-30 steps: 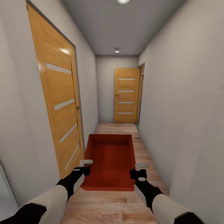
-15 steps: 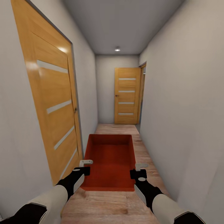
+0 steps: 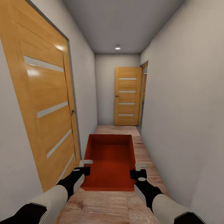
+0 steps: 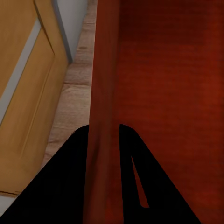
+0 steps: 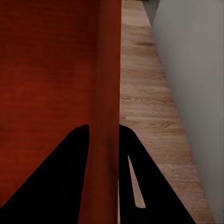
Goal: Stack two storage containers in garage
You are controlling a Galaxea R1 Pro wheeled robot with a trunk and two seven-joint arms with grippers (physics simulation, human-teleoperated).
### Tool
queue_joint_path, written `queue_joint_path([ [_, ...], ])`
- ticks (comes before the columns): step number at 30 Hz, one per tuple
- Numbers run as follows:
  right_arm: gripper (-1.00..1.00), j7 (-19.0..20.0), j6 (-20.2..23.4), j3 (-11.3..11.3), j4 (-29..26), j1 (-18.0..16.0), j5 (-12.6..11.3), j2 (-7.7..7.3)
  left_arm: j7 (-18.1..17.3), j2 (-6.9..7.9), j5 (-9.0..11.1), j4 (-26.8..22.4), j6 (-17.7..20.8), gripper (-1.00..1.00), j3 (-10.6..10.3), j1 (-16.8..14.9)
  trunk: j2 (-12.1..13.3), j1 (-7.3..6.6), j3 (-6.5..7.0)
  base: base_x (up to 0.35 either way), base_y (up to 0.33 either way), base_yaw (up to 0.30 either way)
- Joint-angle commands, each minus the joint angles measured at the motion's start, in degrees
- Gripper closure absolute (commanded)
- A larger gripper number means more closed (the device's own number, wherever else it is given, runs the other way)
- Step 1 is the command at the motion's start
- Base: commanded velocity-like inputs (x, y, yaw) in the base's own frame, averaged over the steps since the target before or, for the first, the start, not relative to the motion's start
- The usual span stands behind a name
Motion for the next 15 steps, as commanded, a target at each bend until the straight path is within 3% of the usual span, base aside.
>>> queue_joint_path([
  [1,1.0,-0.4,-0.4,-0.9,1.5,0.0,-0.9,-0.05,1.2,2.45,-0.9,-0.3,-2.2,1.0,2.8,-0.1,0.0,0.04,-0.08,0.323,0.0,0.0],
  [15,1.0,-0.4,-0.5,-0.9,1.5,0.0,-0.9,-0.05,1.2,2.56,-0.9,-0.3,-2.2,1.0,2.7,-0.1,0.0,0.04,-0.08,0.323,0.0,0.0],
])
